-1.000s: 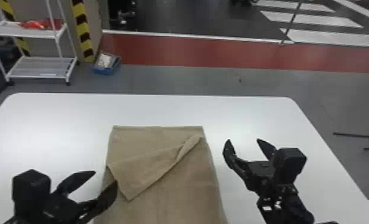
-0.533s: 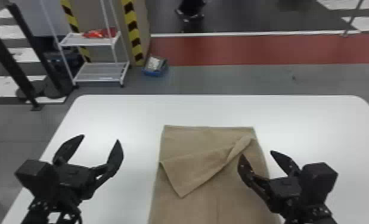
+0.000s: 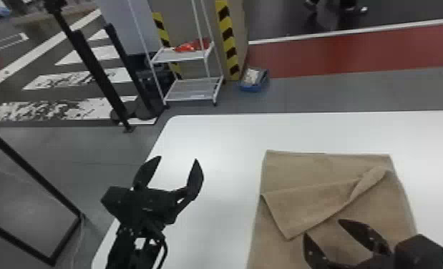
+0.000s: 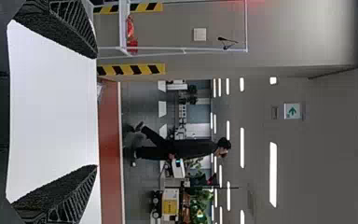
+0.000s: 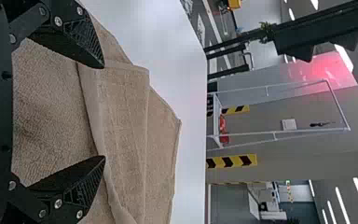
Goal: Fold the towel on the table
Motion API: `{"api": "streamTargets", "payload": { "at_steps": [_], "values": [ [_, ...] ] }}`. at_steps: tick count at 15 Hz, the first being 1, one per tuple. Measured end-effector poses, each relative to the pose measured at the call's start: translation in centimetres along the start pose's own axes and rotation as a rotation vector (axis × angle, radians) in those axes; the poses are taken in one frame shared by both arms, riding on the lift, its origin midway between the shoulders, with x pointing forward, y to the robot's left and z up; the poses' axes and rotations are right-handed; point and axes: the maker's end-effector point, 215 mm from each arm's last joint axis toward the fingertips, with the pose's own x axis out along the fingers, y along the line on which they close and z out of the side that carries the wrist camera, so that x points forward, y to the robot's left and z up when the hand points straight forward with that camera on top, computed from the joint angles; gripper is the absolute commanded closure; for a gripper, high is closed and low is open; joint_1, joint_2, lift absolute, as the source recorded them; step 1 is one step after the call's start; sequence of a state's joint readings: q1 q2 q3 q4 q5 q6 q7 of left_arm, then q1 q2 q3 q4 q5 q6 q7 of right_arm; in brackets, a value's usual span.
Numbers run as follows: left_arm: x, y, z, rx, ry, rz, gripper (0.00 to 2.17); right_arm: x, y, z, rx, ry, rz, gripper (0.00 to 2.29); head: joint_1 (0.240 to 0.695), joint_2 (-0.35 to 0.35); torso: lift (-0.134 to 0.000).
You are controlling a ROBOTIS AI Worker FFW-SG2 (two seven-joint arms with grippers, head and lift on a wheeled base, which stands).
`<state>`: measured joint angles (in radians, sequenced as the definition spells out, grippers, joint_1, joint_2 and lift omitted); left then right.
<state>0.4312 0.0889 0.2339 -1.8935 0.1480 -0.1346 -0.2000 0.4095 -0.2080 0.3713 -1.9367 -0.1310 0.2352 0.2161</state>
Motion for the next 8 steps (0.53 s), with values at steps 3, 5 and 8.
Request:
{"api": "streamTargets", "payload": {
  "at_steps": [3,5,8],
  "values": [
    [0.2,-0.2,-0.5,-0.004,0.005,-0.003,0.03,0.2,1.7,-1.6,-0.096,0.039,0.016,0.29,0.695,0.35,-0.114],
    [0.2,-0.6,-0.4,-0.006,0.002,-0.009,0.03,0.7,2.2,-1.9,-0.146,0.048,0.0,0.38,0.695,0.35,-0.114],
    [0.1,-0.8,-0.1,-0.005,-0.009,-0.016,0.03,1.9,3.5,-1.7,-0.202,0.031,0.006,0.38,0.695,0.35,-0.114]
  ]
}}
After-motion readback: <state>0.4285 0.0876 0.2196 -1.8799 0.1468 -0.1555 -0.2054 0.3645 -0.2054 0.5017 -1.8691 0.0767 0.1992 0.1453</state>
